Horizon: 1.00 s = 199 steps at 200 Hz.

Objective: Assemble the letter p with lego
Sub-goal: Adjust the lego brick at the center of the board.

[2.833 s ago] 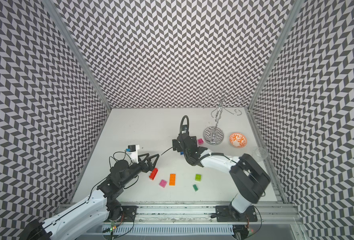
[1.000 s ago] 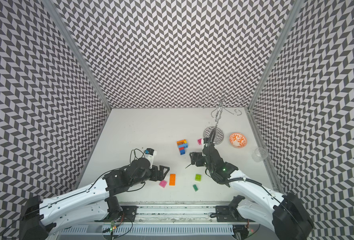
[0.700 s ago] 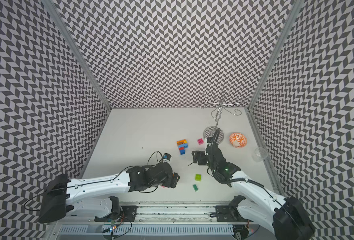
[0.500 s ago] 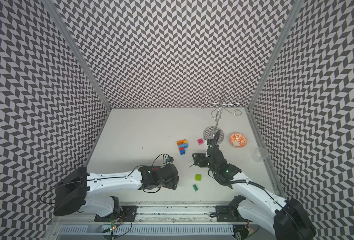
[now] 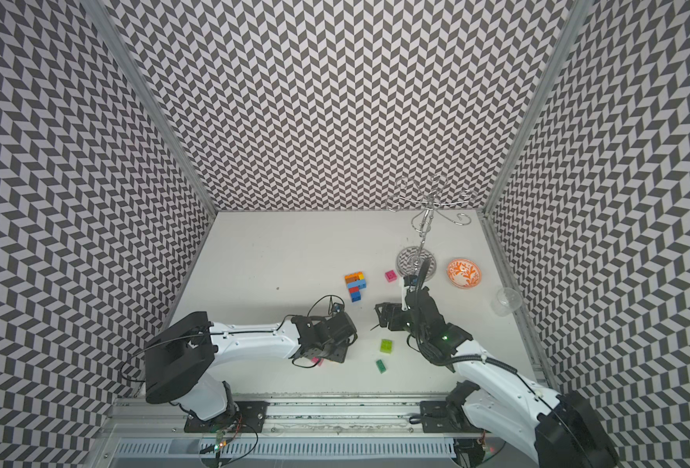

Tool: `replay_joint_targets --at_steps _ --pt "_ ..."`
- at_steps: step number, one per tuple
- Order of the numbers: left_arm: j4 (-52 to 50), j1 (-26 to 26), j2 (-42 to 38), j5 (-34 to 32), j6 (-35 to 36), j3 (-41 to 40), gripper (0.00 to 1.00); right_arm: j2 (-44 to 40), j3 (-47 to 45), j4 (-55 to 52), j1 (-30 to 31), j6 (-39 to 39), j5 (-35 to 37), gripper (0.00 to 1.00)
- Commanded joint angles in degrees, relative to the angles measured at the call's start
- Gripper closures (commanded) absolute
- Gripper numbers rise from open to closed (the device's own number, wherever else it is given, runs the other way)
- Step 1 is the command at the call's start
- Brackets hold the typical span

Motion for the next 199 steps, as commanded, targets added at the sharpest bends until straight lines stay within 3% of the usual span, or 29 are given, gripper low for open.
replay_joint_targets --at_steps 1,41,94,144,170,199 --pt "-0.74 0.51 1.18 -0.73 0.87 0.91 0.40 -0.57 -0.63 3.32 -0.19 0.08 -0.53 0.18" --pt "-1.08 0.53 3.14 -1.03 0.94 1.27 0.48 -0.83 -1.01 3.28 -0.17 -0.02 -0.70 0.16" --pt "-0.71 0.40 2.23 -1.08 0.48 0.86 0.60 -0.51 -0.85 3.07 -0.29 -1.43 -3.05 0.03" --pt "2.04 0.91 -2.12 -0.67 0.06 -1.02 0.64 0.54 0.69 1.74 -0.19 -4.94 -12.15 0.01" --pt "8.02 2.95 -6.22 2.43 1.28 -2.64 0.64 0.18 0.41 3.40 -0.24 -6.74 -17.43 0.01" --pt "18.26 7.65 -13.09 10.43 3.50 -5.90 0.64 -1.40 0.52 4.65 -0.20 -7.75 -22.36 0.02"
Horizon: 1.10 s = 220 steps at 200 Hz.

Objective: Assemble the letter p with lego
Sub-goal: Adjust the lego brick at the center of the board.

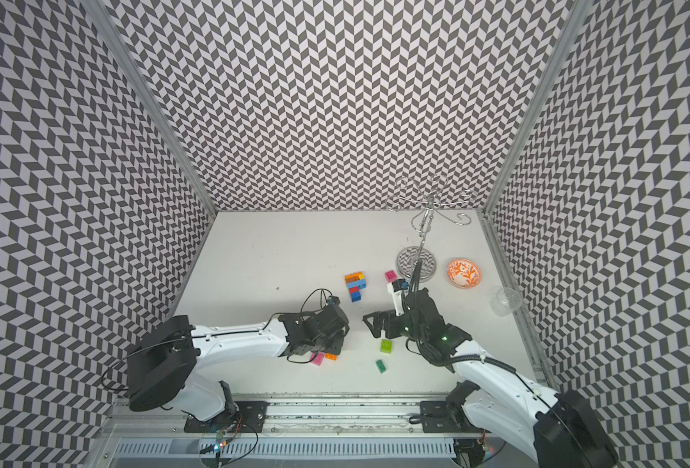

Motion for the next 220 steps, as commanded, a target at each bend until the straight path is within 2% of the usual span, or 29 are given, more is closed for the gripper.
replay_joint_targets --at_steps 1,28,49,70,95,149,194,220 --pt "11.26 3.52 -5.77 7.07 2.12 -2.17 0.64 -1.69 1.03 3.82 -0.22 -2.08 -6.72 0.02" --pt "23.42 9.78 -14.35 16.88 2.45 -7.63 0.65 -3.47 -0.95 9.69 -0.26 -0.31 -13.54 0.03" --pt "35.76 16.10 -20.45 26.41 -0.02 -13.85 0.65 -4.39 -2.44 15.53 -0.15 2.31 -18.45 0.04" --pt "49.72 21.69 -22.84 36.14 -5.08 -19.36 0.65 -4.46 -3.73 22.11 -0.21 4.97 -23.38 0.04" --pt "63.57 24.40 -22.77 42.71 -10.98 -22.91 0.66 -3.60 -4.73 29.07 -0.21 8.67 -26.85 0.06" --pt "82.97 24.51 -21.30 45.52 -18.62 -28.12 0.66 3.91 -1.63 41.02 -0.20 16.11 -36.77 0.09" --pt "94.99 24.31 -17.95 46.17 -23.43 -31.23 0.67 9.62 1.63 50.05 1.25 21.00 -39.85 0.14" --pt "101.98 24.25 -14.58 45.96 -26.13 -33.13 0.67 10.93 4.52 49.54 4.11 20.54 -39.76 0.15"
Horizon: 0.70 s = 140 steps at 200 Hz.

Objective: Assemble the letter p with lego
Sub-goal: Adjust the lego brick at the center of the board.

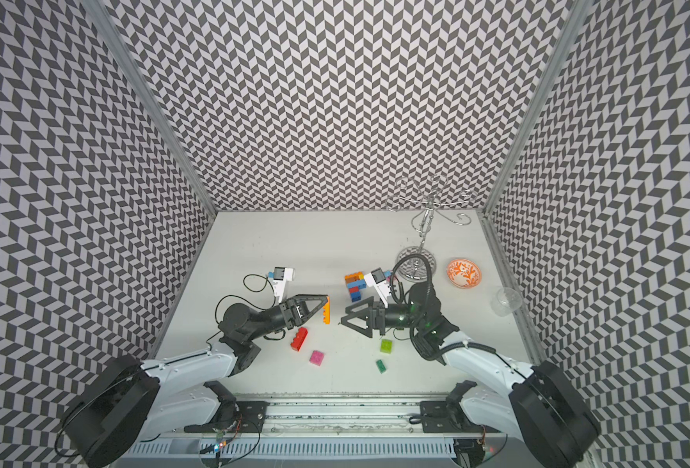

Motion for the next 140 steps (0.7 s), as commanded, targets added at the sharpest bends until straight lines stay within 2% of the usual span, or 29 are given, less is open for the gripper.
replay_joint_targets --at_steps 1,41,68,124,140 --pt "10.97 -0.15 2.41 1.13 -3.66 -1.64 0.67 0.84 3.31 6.79 2.45 1.39 -1.92 0.15" --pt "20.84 -0.16 7.33 1.50 -7.55 -2.97 0.68 4.44 7.04 3.42 5.88 -1.31 -0.04 0.20" --pt "23.73 -0.15 8.90 1.33 -8.56 -3.73 0.68 6.72 7.79 2.32 6.78 -1.62 1.47 0.24" --pt "23.26 -0.15 8.63 0.65 -7.92 -4.68 0.69 5.24 9.96 -10.79 7.32 -9.20 8.94 0.23" --pt "22.34 -0.09 8.40 0.54 -7.33 -4.65 0.69 4.38 9.84 -11.29 7.32 -9.69 9.19 0.22"
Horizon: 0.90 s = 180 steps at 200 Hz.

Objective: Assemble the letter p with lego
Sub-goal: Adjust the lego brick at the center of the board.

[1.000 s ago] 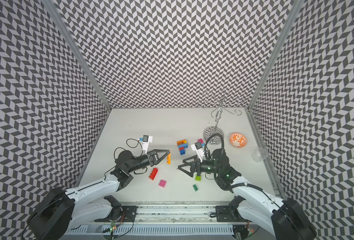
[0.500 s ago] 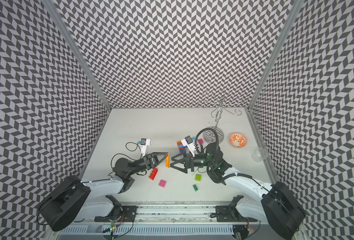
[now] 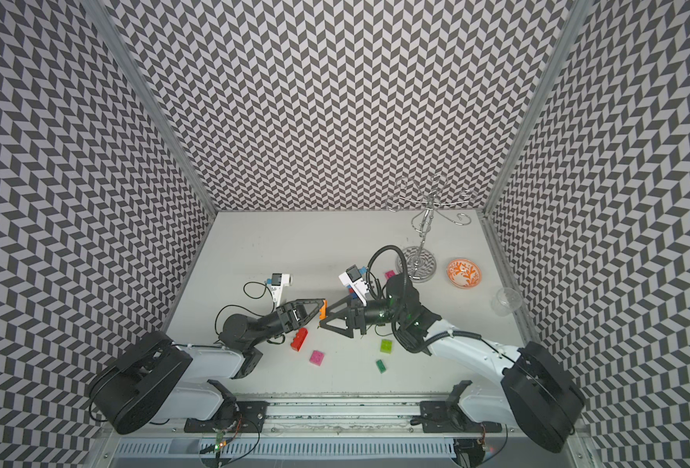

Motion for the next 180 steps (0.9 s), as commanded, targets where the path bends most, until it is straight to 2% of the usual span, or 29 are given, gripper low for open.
replay_joint_targets --at_steps 1,40,72,127,149,180 --pt "3.84 -0.49 -1.04 1.17 0.36 0.09 0.69 -1.25 0.60 -4.12 -0.03 -3.18 4.78 0.22" --pt "2.20 -0.51 -1.50 0.82 1.44 0.01 0.69 -4.96 0.51 -7.80 0.21 -5.43 6.87 0.20" --pt "2.15 -0.52 -1.51 0.81 1.53 0.04 0.69 -3.53 0.51 -9.12 0.23 -5.31 8.88 0.21" --pt "2.08 -0.52 -1.74 0.67 1.53 -0.13 0.69 0.92 0.58 -1.27 2.43 -2.27 3.79 0.26" --pt "2.17 -0.53 -1.73 0.57 1.53 -0.26 0.69 1.96 1.01 -0.19 3.46 -2.03 3.43 0.30" --pt "2.26 -0.52 -2.08 0.22 1.70 -0.74 0.69 2.17 0.90 0.42 3.66 -1.77 3.90 0.46"
